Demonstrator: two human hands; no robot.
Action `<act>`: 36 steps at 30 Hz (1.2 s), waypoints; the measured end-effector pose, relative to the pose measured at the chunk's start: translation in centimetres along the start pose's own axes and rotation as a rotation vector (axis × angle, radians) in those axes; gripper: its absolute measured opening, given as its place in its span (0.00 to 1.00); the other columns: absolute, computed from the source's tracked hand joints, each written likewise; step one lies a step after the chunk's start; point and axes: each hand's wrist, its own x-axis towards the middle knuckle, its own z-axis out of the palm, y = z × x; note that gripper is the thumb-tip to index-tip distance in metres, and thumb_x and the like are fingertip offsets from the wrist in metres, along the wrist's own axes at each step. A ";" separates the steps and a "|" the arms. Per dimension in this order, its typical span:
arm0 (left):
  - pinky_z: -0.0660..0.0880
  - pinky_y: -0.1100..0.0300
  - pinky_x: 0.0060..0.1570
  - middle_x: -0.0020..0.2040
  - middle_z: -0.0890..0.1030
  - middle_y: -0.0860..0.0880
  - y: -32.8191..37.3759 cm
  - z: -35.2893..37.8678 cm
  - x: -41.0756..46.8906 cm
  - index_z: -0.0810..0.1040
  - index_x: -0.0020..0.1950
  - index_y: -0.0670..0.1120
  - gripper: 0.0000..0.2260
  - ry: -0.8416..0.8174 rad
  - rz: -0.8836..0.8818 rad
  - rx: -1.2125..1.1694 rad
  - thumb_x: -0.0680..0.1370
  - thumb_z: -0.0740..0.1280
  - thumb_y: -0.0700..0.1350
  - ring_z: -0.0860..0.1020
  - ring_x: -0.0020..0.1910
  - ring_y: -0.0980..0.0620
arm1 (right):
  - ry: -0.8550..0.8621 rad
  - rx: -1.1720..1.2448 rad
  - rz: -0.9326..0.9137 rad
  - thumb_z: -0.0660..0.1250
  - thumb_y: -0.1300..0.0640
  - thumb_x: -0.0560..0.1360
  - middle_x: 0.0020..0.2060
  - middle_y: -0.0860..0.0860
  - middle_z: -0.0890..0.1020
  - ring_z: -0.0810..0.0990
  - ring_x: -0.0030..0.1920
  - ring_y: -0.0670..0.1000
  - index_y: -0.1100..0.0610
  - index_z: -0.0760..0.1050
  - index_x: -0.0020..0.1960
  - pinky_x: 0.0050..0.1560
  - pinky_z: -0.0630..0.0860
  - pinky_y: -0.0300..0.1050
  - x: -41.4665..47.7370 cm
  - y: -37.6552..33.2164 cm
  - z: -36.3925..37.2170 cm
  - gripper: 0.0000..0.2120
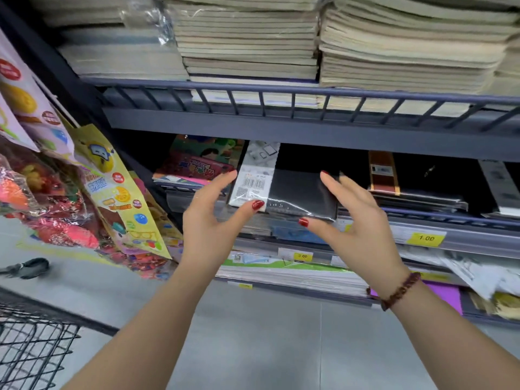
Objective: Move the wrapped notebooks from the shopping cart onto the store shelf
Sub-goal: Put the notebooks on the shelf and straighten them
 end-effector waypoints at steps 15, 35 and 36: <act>0.75 0.60 0.46 0.40 0.81 0.54 0.6 1.4 4.2 0.77 0.45 0.48 0.10 0.024 -0.001 -0.023 0.70 0.74 0.50 0.76 0.40 0.59 | -0.114 -0.143 0.018 0.73 0.50 0.70 0.70 0.50 0.68 0.80 0.53 0.48 0.50 0.62 0.73 0.52 0.61 0.23 5.4 -1.0 -1.7 0.36; 0.75 0.51 0.46 0.49 0.79 0.45 -0.3 -0.5 7.6 0.74 0.52 0.39 0.26 -0.333 0.106 0.549 0.66 0.75 0.57 0.76 0.48 0.47 | -0.113 -0.227 0.062 0.76 0.52 0.67 0.67 0.52 0.73 0.75 0.61 0.54 0.45 0.52 0.76 0.54 0.65 0.32 5.0 -0.7 -0.5 0.46; 0.76 0.49 0.48 0.50 0.80 0.44 -0.5 -0.4 7.7 0.76 0.52 0.40 0.25 -0.344 0.092 0.522 0.67 0.75 0.57 0.77 0.48 0.47 | -0.109 -0.229 0.067 0.76 0.53 0.68 0.67 0.51 0.73 0.75 0.60 0.53 0.45 0.51 0.76 0.54 0.66 0.33 5.1 -0.7 -0.5 0.46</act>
